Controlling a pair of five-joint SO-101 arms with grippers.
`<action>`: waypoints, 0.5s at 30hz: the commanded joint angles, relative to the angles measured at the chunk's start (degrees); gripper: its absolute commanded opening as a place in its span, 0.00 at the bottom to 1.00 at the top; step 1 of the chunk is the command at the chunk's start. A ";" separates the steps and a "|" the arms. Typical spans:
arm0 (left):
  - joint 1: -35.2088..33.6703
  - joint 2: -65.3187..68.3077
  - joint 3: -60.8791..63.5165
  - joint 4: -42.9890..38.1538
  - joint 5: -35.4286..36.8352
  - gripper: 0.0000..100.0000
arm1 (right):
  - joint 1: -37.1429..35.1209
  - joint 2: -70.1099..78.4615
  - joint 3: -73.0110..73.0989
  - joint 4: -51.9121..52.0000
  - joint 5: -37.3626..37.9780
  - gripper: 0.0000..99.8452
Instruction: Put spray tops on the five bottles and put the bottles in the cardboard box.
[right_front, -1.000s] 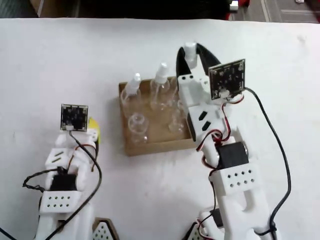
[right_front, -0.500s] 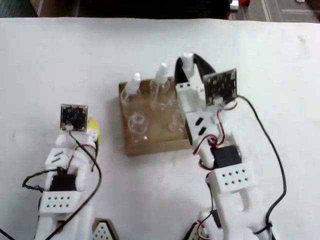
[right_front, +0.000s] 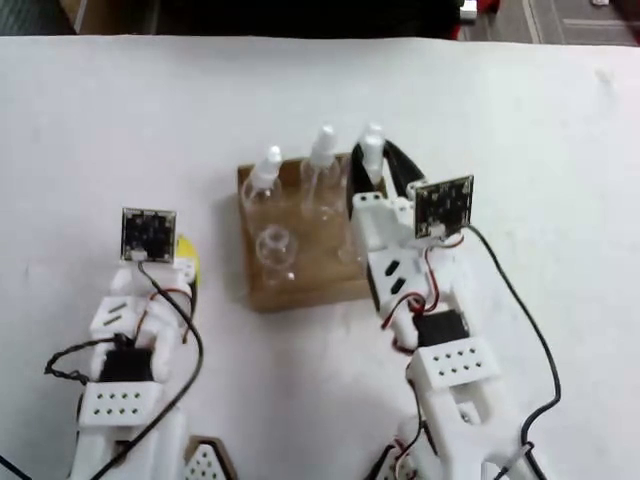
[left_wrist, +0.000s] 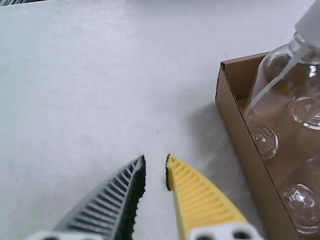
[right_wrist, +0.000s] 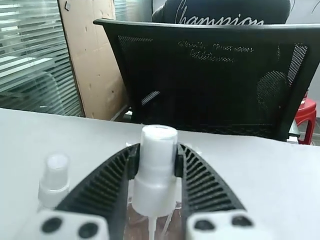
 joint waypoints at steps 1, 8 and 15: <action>0.57 -1.10 -2.02 -0.44 -0.62 0.07 | -0.04 0.04 1.23 -1.63 -1.67 0.02; 0.48 -1.10 -2.02 -0.26 -0.62 0.07 | 0.04 0.04 2.55 -1.63 -1.67 0.02; 0.40 -1.10 -1.93 -0.18 -0.62 0.07 | -0.13 0.04 4.31 -1.71 -1.93 0.02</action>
